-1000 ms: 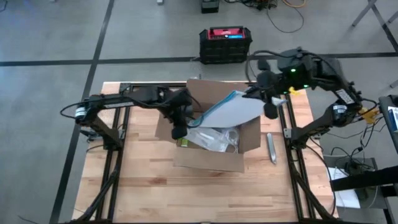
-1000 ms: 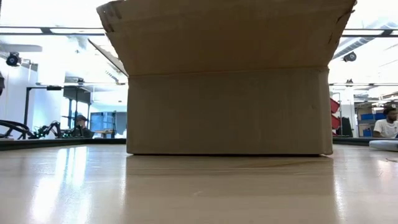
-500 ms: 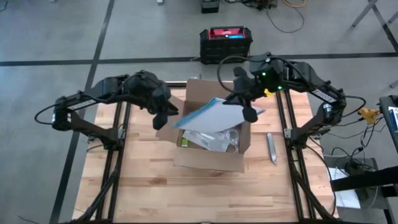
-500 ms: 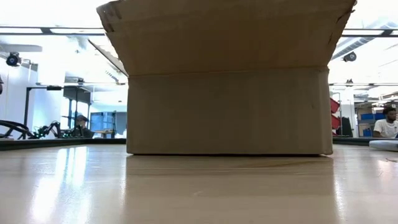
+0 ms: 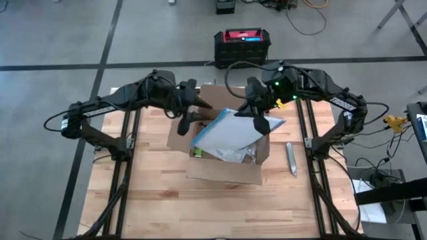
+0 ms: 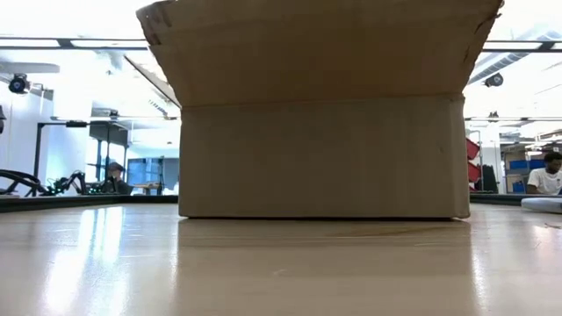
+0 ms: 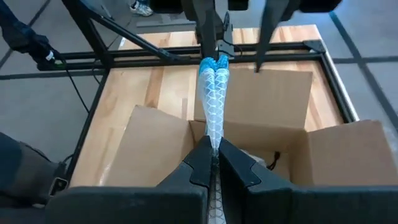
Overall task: Unpack boxes
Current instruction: Put the black zip bag into the blue zip bag
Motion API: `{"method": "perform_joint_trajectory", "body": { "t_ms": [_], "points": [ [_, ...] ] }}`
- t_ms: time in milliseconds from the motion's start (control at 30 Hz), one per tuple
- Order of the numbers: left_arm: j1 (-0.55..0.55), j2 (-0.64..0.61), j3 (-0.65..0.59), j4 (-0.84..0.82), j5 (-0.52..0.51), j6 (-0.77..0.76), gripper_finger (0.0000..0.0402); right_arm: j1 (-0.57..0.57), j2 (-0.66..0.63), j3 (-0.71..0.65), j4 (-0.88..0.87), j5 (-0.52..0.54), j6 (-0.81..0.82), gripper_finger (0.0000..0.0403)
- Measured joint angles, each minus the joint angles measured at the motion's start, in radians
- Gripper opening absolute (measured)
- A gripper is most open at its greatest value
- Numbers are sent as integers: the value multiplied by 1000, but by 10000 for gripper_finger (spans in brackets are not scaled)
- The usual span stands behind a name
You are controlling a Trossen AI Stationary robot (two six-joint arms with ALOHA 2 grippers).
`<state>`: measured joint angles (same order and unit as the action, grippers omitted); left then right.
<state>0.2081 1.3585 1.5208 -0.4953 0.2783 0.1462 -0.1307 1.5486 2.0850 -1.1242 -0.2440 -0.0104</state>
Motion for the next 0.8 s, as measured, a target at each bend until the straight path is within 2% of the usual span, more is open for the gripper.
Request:
{"method": "perform_joint_trajectory", "body": {
  "t_ms": [167,600,800],
  "points": [
    [0,26,0,103,59,13,161,10,24,0,0,9,47,0],
    [16,33,0,69,22,54,132,47,41,0,18,9,87,0],
    [16,55,0,38,80,52,121,57,41,0,54,20,92,0]
  ]
}}
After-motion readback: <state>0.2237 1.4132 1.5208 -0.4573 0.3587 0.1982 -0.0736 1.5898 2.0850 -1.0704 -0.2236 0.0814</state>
